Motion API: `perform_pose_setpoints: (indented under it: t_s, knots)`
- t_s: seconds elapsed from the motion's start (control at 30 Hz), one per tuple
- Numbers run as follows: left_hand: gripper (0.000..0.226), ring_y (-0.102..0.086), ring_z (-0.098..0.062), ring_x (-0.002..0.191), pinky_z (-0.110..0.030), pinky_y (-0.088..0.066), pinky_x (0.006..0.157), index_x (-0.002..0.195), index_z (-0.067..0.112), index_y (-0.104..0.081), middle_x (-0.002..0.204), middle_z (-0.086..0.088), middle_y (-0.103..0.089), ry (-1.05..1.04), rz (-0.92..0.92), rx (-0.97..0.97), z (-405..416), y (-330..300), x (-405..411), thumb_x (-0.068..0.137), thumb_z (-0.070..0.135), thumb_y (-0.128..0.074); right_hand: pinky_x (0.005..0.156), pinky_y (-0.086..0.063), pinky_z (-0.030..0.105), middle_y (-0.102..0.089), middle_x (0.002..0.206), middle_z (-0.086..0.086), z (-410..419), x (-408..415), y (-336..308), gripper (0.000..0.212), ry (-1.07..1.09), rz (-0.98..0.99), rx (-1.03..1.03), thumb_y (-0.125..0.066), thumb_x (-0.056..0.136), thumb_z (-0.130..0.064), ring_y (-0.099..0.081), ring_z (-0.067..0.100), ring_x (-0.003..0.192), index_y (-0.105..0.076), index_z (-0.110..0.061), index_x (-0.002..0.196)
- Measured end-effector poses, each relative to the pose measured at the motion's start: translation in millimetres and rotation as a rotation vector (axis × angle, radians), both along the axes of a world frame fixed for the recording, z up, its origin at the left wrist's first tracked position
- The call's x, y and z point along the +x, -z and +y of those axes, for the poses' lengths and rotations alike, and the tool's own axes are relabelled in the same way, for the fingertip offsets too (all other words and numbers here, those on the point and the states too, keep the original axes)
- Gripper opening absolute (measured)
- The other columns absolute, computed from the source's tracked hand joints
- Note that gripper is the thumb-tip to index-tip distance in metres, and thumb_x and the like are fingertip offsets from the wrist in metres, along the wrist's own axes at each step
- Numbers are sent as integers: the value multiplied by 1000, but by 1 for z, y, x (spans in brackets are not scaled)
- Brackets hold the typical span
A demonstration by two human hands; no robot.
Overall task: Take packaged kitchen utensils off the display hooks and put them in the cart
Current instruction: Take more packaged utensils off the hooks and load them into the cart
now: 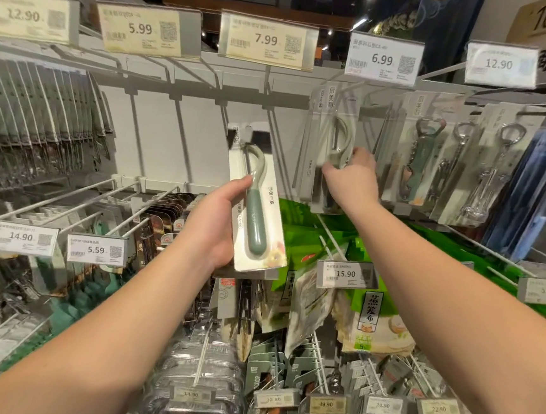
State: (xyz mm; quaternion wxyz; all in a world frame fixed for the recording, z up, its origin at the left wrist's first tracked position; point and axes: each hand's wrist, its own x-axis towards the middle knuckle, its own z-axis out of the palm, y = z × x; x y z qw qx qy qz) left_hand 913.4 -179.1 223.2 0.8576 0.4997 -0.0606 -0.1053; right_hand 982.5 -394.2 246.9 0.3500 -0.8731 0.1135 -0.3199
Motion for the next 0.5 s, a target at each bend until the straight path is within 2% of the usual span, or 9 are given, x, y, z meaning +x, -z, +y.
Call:
perform_pose_setpoints:
  t_s: [0.13,0.23,0.3,0.43,0.5]
  knots:
    - [22,-73,-24,78,-38,-57,71,110,12,-71,93,-5,-71,-8,-9,-5,0,0,2,98,26,-59,104,-45,41,-38,142,14,1,11,-1,60,-11,32,30,-63,93,-30,-52,32,122,-38,-3,141]
    - [23,-72,-24,79,-39,-57,74,112,11,-71,96,-5,-71,-5,-15,-4,-2,-1,1,98,26,-59,110,-36,37,-38,145,15,2,19,-4,61,3,76,-14,-61,95,-31,-44,30,132,-36,-2,143]
    - [25,-72,-24,79,-39,-58,74,114,10,-70,98,-6,-70,3,-15,4,-2,-2,-1,98,26,-59,111,-37,37,-37,145,15,2,24,-4,62,5,89,0,-61,95,-33,-45,31,132,-35,-4,143]
    - [27,-72,-24,84,-40,-57,76,117,10,-70,105,-6,-71,-4,-11,21,-2,-4,-1,98,27,-59,96,-44,36,-36,145,15,5,30,-6,62,33,127,24,-61,97,-32,-50,33,124,-33,-7,146]
    - [25,-73,-23,82,-38,-58,74,114,11,-70,103,-6,-71,-7,-14,20,-2,-5,-1,98,26,-59,98,-45,39,-36,146,15,6,32,-7,62,53,139,26,-59,98,-34,-50,34,124,-32,-7,147]
